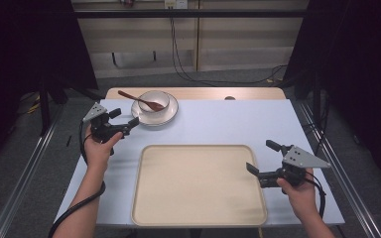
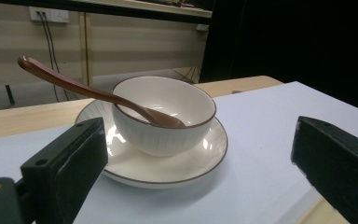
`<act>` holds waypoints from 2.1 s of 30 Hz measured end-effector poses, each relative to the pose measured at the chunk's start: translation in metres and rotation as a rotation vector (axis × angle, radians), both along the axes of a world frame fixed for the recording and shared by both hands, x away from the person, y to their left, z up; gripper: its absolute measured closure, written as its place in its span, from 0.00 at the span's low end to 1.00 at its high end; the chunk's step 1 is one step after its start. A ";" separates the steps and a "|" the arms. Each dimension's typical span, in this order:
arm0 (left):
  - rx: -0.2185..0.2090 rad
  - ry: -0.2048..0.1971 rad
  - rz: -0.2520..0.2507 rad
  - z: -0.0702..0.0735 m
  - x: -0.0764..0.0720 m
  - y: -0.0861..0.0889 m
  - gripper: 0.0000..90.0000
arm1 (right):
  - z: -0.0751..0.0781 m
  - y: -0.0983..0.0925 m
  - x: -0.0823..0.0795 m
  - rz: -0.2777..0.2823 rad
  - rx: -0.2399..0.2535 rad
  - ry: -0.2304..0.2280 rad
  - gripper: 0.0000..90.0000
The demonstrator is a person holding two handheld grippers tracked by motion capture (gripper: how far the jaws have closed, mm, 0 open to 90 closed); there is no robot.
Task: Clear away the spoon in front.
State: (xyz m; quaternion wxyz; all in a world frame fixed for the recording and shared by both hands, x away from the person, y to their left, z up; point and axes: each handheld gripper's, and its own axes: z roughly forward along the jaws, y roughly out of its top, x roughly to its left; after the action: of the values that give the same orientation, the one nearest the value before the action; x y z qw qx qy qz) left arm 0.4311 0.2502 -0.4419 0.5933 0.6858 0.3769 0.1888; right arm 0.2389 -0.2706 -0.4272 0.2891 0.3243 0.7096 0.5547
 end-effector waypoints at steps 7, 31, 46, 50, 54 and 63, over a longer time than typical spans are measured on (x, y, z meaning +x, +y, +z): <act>0.023 0.009 0.052 -0.002 0.011 0.000 0.06 | 0.000 0.000 0.000 0.001 -0.002 -0.001 0.01; -0.003 0.086 0.187 -0.008 0.041 0.002 0.16 | -0.001 -0.002 0.003 0.013 -0.004 0.003 0.01; -0.019 0.130 0.242 -0.015 0.067 -0.011 0.31 | -0.003 -0.003 0.004 0.016 -0.008 0.015 0.01; -0.011 0.135 0.240 -0.017 0.072 -0.014 0.35 | -0.004 -0.003 0.005 0.015 -0.007 0.016 0.01; -0.023 0.135 0.249 -0.020 0.079 -0.019 0.37 | -0.004 -0.004 0.005 0.016 -0.001 0.017 0.01; -0.077 0.147 0.290 -0.025 0.089 -0.020 0.48 | -0.004 -0.005 0.006 0.020 0.005 0.014 0.01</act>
State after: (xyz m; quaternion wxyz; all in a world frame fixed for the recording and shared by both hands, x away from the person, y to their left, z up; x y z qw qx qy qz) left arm 0.5198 0.2298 -0.4674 0.5565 0.6128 0.5213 0.2072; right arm 0.2446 -0.2755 -0.4316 0.2777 0.3221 0.7132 0.5572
